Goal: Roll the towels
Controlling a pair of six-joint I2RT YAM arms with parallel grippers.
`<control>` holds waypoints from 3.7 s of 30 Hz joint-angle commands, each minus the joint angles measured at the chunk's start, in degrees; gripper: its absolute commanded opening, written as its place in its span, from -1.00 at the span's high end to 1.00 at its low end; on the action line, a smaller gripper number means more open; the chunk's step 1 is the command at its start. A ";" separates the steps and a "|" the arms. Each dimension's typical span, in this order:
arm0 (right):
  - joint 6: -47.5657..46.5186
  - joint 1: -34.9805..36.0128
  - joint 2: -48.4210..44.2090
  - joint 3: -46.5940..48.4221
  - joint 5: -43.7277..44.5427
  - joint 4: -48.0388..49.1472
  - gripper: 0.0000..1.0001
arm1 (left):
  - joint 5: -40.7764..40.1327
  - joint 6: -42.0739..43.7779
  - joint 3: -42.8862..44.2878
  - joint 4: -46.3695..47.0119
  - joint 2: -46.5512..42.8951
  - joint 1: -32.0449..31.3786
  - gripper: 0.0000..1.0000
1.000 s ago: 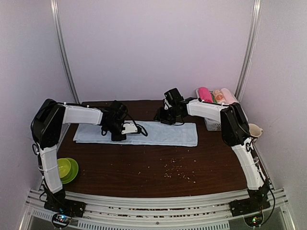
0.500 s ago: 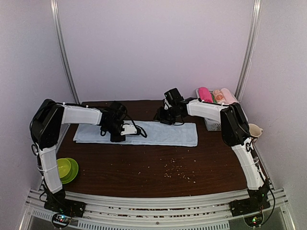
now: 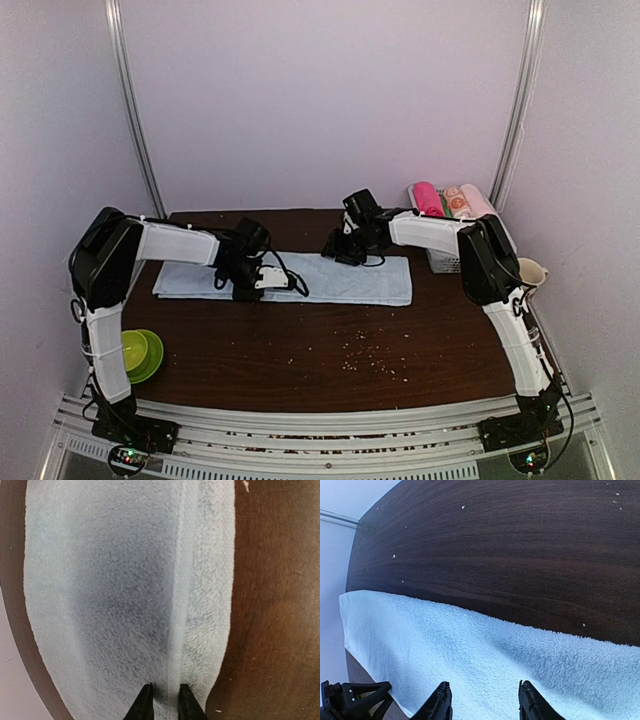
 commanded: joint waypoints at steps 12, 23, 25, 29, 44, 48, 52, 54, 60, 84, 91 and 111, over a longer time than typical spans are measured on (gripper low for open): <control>0.98 -0.18 -0.07 -0.03 0.50 0.74 0.08 | 0.45 -0.22 1.02 -3.32 0.17 -0.27 1.00; 1.01 -0.23 -0.02 0.06 0.63 0.61 0.08 | 2.12 -3.91 5.59 -9.48 1.04 -0.23 1.00; 1.09 -0.21 -0.02 0.13 0.63 0.61 0.08 | 1.66 -4.19 5.92 -9.70 1.34 -0.25 1.00; 1.04 -0.18 0.04 0.30 0.63 0.52 0.08 | 1.47 -4.34 6.33 -10.26 1.75 -0.26 0.93; 0.97 -0.23 0.21 0.46 0.47 0.61 0.08 | 1.16 -4.17 6.74 -11.46 3.11 -0.29 0.72; 1.03 -0.23 0.23 0.50 0.46 0.60 0.07 | 0.97 -4.37 7.04 -11.35 3.07 -0.30 0.72; 1.02 -0.16 0.17 0.50 0.37 0.70 0.07 | 0.77 -4.57 7.37 -11.20 3.21 -0.23 0.74; 0.93 -0.22 0.31 0.56 0.37 0.70 0.07 | 0.79 -4.66 7.55 -11.21 3.14 -0.17 0.76; 0.85 -0.14 0.49 0.85 0.28 0.51 0.07 | 0.96 -4.74 7.74 -11.23 3.20 -0.12 0.91; 0.66 -0.18 1.21 2.74 0.37 -0.22 0.07 | 3.22 -5.38 10.19 -15.25 4.42 0.81 0.81; 0.68 -0.23 1.23 2.84 0.28 -0.18 0.07 | 3.05 -5.59 10.56 -15.22 4.61 1.16 0.81; 0.59 -0.14 1.39 3.28 0.37 -0.45 0.06 | 3.43 -6.26 10.74 -14.81 3.20 1.55 0.81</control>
